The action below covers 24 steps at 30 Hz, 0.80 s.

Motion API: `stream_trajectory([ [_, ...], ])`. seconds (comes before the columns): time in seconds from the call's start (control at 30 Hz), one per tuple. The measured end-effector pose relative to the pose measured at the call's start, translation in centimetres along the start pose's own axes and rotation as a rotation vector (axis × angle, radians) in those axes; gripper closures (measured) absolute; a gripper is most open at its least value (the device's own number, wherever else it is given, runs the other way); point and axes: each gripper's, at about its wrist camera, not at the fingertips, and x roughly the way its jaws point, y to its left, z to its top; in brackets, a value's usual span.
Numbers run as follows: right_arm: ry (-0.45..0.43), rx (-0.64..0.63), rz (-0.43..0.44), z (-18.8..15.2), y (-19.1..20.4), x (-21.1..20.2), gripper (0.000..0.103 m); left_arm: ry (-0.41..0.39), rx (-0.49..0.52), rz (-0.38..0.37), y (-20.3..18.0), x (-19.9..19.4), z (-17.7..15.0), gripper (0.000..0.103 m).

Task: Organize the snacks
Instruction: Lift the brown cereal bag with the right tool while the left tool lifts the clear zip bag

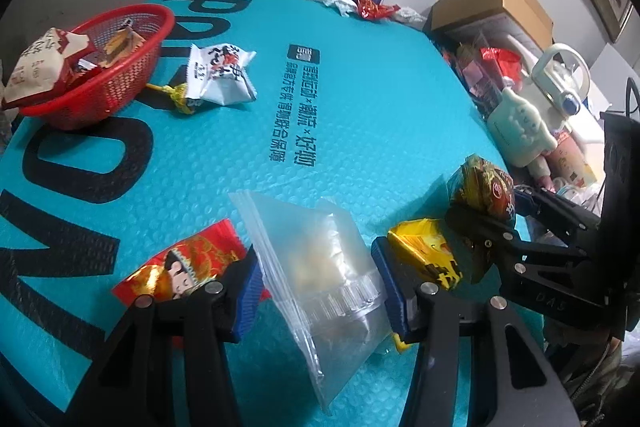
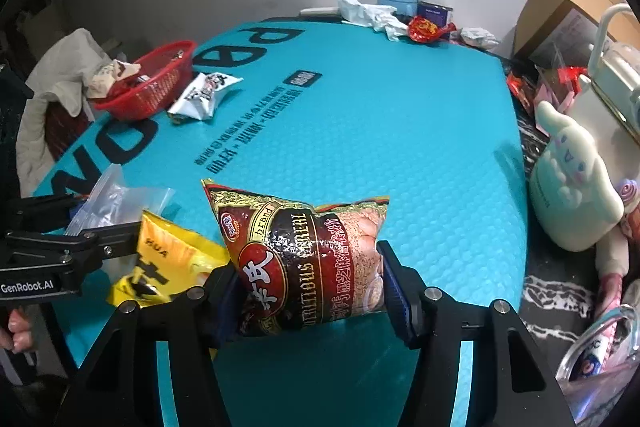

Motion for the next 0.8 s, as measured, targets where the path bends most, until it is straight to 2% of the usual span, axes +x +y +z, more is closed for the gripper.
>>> stream_trajectory([
  [0.33, -0.052, -0.065, 0.043, 0.8, 2.7, -2.5, 0.043, -0.068, -0.027, -0.011, 0.4, -3.0, -0.5, 0.052],
  [0.8, -0.125, -0.164, 0.129, 2.9, 6.8, -5.8, 0.043, -0.202, -0.025, 0.007, 0.9, -8.7, 0.0, 0.052],
])
